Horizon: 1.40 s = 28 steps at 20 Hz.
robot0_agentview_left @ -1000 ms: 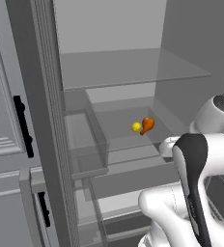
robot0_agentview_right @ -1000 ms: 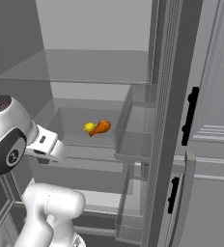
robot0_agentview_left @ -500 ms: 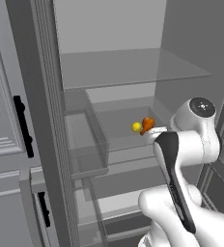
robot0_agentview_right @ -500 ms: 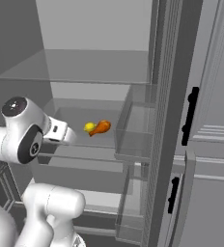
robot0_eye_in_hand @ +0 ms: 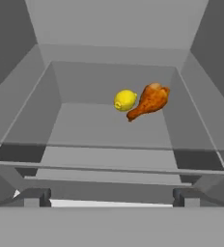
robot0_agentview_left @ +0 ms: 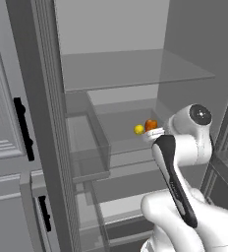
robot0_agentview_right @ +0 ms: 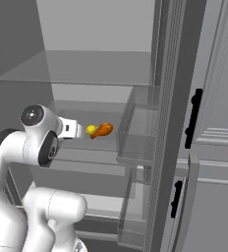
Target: Place one lemon and one chicken drumstick in each tupperware on the nearby counter, to pack two identical lunches.
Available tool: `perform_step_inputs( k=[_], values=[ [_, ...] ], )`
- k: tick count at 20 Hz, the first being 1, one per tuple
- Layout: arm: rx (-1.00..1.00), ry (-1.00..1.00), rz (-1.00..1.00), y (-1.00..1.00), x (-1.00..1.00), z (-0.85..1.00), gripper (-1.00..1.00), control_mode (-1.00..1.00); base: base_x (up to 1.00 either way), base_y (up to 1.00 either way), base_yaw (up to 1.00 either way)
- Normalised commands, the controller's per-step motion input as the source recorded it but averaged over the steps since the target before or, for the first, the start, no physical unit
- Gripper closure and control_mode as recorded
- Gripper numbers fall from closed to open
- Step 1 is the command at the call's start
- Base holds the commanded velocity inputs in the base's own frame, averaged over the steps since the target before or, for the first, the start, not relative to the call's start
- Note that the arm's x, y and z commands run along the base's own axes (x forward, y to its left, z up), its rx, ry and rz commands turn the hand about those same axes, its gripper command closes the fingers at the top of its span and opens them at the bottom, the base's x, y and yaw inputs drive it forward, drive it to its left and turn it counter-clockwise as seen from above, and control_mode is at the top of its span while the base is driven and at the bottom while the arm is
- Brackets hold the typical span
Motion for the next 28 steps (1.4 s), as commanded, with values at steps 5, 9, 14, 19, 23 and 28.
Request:
perform_step_inputs(
  k=[5, 9, 14, 19, 23, 28],
  values=[
    [-0.02, 0.01, 0.11, 0.0, 0.42, 0.01, -1.0, -1.0, 0.0, 0.0, 0.0],
    [-0.13, 0.15, 0.03, 0.13, 0.45, 0.0, -1.0, -1.0, 0.0, 0.0, 0.0],
    [-0.02, 0.15, 0.0, -0.06, 0.53, -0.17, -1.0, -1.0, 0.0, 0.0, 0.0],
    [0.0, 0.0, 0.0, -0.11, 0.55, -0.21, -1.0, -1.0, 0.0, 0.0, 0.0],
    [0.0, 0.0, 0.0, -0.03, 0.46, -0.34, -1.0, -1.0, 0.0, 0.0, 0.0],
    [-0.02, 0.04, -0.01, 0.0, 0.45, -0.25, -1.0, -1.0, 0.0, 0.0, 0.0]
  ],
)
